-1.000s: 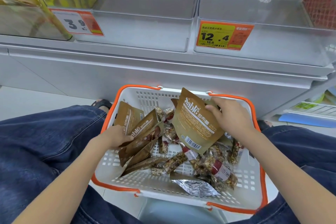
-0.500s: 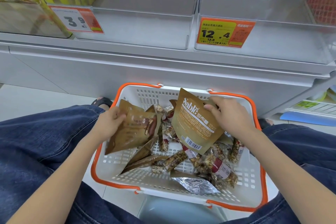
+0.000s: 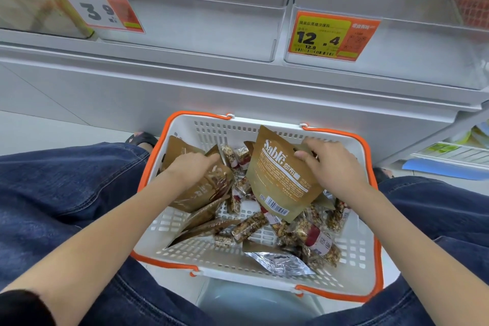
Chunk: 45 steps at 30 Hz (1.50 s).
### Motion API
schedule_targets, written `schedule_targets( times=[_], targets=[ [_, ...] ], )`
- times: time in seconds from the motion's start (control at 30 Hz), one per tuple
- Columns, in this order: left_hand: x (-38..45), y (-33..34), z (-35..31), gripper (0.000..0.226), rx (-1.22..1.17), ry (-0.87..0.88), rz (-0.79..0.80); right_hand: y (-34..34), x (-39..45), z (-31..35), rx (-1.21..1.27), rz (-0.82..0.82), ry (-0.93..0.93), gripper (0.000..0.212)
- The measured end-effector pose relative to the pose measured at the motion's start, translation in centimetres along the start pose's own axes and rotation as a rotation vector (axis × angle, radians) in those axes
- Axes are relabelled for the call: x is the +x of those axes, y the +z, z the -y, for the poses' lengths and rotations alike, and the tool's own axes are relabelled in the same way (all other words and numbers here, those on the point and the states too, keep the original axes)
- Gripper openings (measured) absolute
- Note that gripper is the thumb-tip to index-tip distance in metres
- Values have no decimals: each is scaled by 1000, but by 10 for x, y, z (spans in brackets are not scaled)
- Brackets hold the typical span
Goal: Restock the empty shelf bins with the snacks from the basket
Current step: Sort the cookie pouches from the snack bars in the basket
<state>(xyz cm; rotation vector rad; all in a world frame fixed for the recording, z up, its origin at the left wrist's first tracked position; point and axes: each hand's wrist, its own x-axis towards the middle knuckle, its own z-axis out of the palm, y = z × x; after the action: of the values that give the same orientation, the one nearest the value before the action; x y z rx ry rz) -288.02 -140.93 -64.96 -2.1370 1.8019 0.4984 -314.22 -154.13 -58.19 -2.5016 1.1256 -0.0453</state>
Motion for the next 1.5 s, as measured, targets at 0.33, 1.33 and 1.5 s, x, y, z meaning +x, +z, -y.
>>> schedule_targets(
  times=[0.33, 1.33, 1.5],
  targets=[
    [-25, 27, 4, 21, -67, -172, 152, 7, 7, -3, -10, 15, -11, 24],
    [-37, -51, -55, 10, -1113, 52, -412, -8, -1, 20, 572, 107, 36, 34],
    [-35, -42, -53, 7, -1029, 38, -462, -11, 1, 6, 787, -50, 258, 32]
  ],
)
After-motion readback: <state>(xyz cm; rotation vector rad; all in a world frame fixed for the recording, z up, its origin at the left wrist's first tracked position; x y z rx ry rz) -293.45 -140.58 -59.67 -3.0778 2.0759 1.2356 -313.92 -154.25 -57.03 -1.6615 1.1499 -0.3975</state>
